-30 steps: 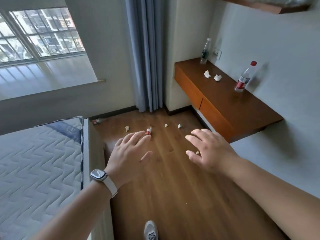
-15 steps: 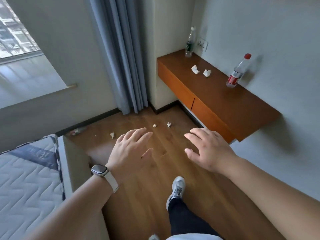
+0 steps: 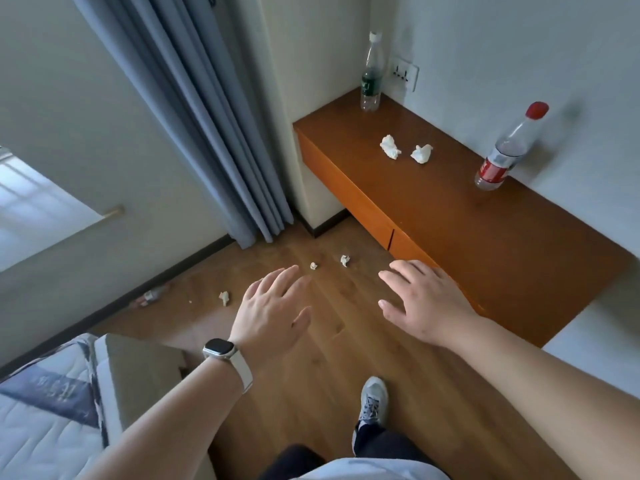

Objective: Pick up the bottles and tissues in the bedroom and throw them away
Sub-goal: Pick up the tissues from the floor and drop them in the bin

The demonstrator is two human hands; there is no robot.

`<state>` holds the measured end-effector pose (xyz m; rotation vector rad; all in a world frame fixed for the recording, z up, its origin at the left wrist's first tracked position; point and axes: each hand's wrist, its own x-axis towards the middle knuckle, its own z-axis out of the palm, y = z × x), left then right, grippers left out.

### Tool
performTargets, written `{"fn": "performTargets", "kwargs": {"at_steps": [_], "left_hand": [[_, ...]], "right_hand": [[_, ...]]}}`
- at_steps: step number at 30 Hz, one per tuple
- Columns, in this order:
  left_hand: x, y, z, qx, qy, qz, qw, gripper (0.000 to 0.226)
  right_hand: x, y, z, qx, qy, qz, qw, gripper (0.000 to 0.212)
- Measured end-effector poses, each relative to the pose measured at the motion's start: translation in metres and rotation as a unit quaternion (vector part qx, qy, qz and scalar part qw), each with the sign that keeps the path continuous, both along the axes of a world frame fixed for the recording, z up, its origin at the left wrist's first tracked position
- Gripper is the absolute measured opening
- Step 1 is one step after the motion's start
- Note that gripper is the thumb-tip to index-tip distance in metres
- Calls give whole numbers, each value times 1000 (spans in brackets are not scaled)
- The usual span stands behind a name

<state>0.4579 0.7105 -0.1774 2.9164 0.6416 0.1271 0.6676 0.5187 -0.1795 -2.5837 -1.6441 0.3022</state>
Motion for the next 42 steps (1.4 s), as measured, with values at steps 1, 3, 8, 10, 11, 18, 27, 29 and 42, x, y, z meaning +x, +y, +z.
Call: {"fn": "performTargets", "kwargs": {"at_steps": [1, 3, 8, 10, 11, 18, 27, 29, 42], "left_hand": [[13, 8, -2, 0, 6, -6, 1000, 49], [35, 21, -5, -5, 14, -17, 1000, 48], [77, 58, -33, -21, 34, -56, 998, 44], [94, 78, -54, -30, 52, -58, 997, 45], [102, 89, -65, -36, 56, -55, 996, 47], [155, 160, -159, -82, 102, -104, 986, 49], [206, 209, -371, -84, 95, -190, 973, 46], [219, 212, -434, -76, 104, -204, 971, 48], [310, 203, -766, -37, 145, -237, 960, 52]], "right_hand": [[12, 6, -2, -8, 2, 0, 1000, 57], [28, 17, -7, -20, 14, -6, 1000, 58], [51, 46, -26, -13, 43, -63, 997, 60], [57, 57, -42, -18, 54, -83, 995, 59], [60, 63, -52, -21, 57, -91, 994, 59], [63, 118, -131, -70, 69, -134, 986, 58], [69, 158, -325, -55, 91, -210, 972, 54], [75, 154, -383, -56, 91, -229, 968, 54], [110, 94, -706, -193, 114, -346, 911, 59]]}}
